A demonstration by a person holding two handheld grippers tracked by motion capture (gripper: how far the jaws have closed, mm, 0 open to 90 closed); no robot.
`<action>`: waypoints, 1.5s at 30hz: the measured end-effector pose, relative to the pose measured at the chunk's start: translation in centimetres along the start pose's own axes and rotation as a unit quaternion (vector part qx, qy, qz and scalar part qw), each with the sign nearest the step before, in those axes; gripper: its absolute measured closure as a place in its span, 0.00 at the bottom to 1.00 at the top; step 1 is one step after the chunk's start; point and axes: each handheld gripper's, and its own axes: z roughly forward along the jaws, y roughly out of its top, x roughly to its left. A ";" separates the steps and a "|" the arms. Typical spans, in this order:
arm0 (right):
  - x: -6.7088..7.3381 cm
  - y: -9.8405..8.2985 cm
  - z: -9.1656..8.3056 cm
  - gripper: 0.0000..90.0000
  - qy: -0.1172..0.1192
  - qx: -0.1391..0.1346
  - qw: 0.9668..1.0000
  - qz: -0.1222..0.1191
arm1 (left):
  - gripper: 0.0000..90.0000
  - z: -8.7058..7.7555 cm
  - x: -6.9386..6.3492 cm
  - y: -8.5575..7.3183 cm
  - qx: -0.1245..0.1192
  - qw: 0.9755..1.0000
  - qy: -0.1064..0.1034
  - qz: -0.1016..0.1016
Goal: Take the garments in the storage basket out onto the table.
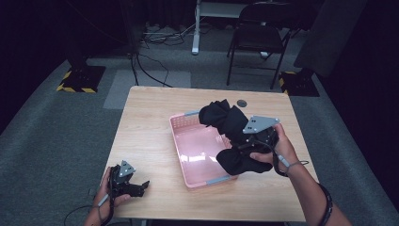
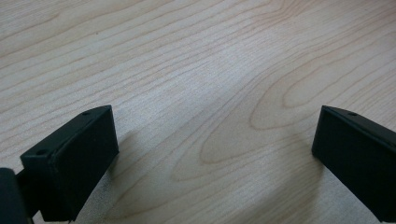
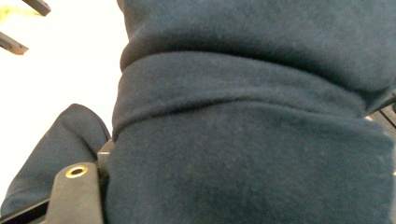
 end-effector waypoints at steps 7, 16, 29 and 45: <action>-0.9 -1.6 -1.7 0.30 -0.013 0.001 1.000 0.015 | 0.00 0.0 0.0 0.0 0.000 1.000 0.000 0.000; -1.7 -3.6 -3.1 0.30 -0.028 0.011 0.999 0.027 | 0.00 0.0 0.0 0.0 0.000 1.000 0.000 0.000; -2.4 -7.7 -3.3 0.30 -0.033 0.031 0.997 0.059 | 0.00 0.0 0.0 0.0 0.000 1.000 0.001 -0.001; -3.1 -12.0 -1.4 0.30 -0.035 0.065 0.993 0.095 | 0.00 0.0 0.0 0.0 0.001 1.000 0.001 -0.001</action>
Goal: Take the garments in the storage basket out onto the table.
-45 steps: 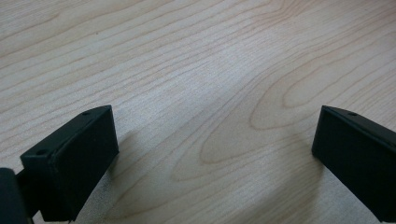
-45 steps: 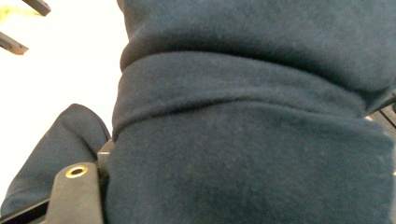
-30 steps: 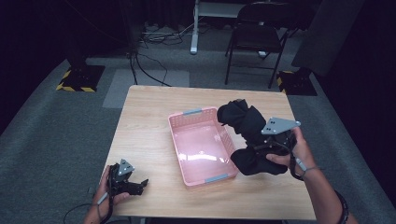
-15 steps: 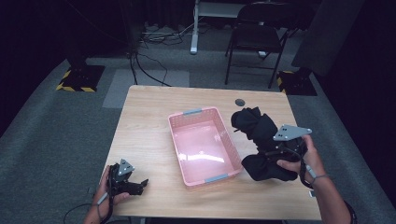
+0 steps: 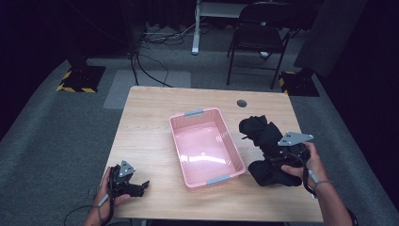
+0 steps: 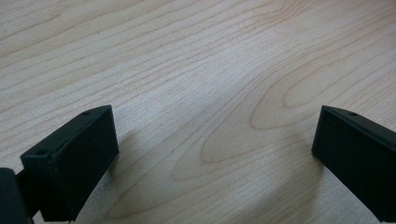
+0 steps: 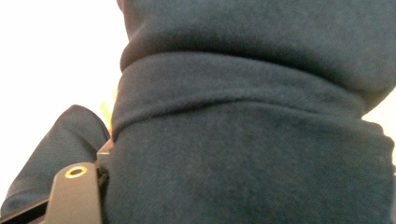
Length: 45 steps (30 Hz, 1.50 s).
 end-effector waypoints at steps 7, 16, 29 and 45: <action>-0.5 -1.5 1.4 0.30 -0.003 0.015 1.000 0.017 | 0.00 0.0 0.0 0.0 0.000 1.000 0.000 0.000; -0.7 -2.7 3.5 0.29 0.005 0.028 0.999 0.031 | 0.00 0.0 0.0 0.0 0.000 1.000 0.000 0.000; -0.2 -3.7 7.4 0.28 0.021 0.051 0.998 0.040 | 0.00 0.0 0.0 0.0 0.001 1.000 0.002 0.000; 0.3 -4.2 9.8 0.25 0.049 0.069 0.995 0.045 | 0.00 0.0 0.0 0.0 0.001 1.000 0.002 0.000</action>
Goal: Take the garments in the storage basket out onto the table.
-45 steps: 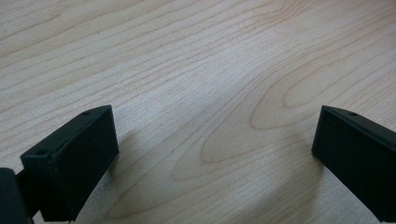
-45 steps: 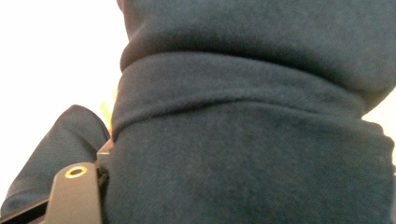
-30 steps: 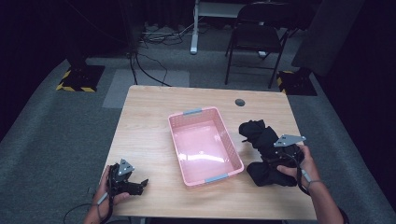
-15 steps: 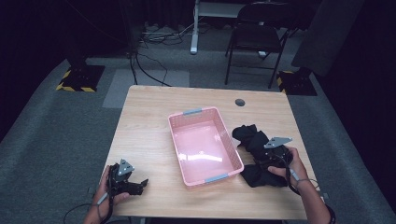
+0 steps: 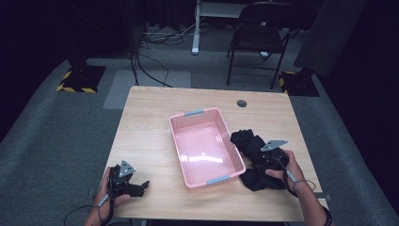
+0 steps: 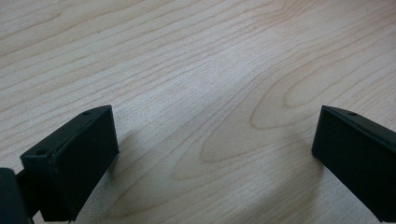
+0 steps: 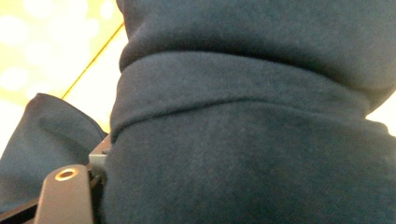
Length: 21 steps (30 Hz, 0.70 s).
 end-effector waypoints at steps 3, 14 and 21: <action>0.1 0.1 0.4 0.24 0.001 0.003 1.000 -0.002 | 0.00 0.0 0.0 0.0 0.000 1.000 0.000 0.000; 0.3 0.2 1.2 0.19 0.002 0.006 1.000 -0.006 | 0.00 0.0 0.0 0.0 0.000 1.000 0.000 0.000; 0.4 0.2 1.3 0.17 -0.001 0.005 1.000 -0.006 | 0.00 0.0 0.0 0.0 0.000 1.000 0.000 0.000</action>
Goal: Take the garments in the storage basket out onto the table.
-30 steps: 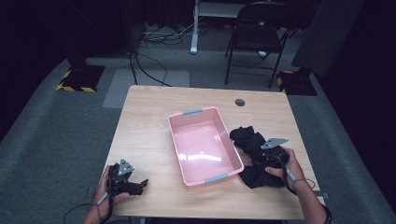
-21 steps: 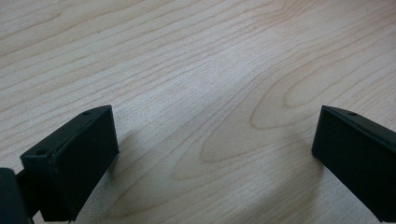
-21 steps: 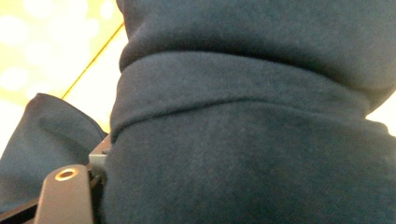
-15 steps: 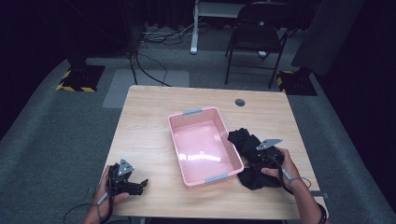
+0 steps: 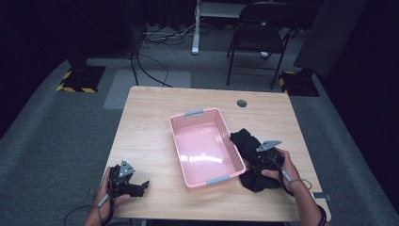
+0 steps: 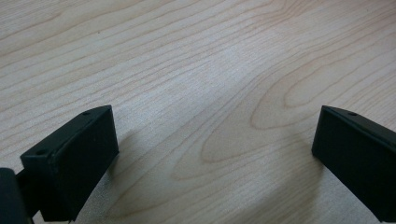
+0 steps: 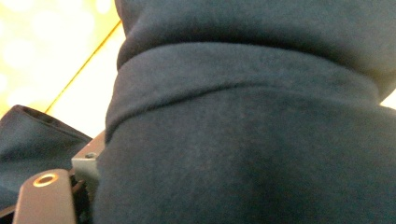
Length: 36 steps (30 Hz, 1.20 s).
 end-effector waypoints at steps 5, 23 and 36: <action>0.1 0.1 0.0 0.16 -0.003 0.000 1.000 0.000 | 0.00 0.0 0.0 0.0 0.000 1.000 0.000 0.000; 0.4 0.3 -0.2 0.04 -0.007 -0.017 1.000 -0.001 | 0.00 0.0 0.0 0.0 0.000 1.000 0.000 0.000; 0.6 0.6 -0.8 0.04 -0.011 -0.028 1.000 -0.007 | 0.00 0.0 0.0 0.0 0.000 1.000 0.000 0.000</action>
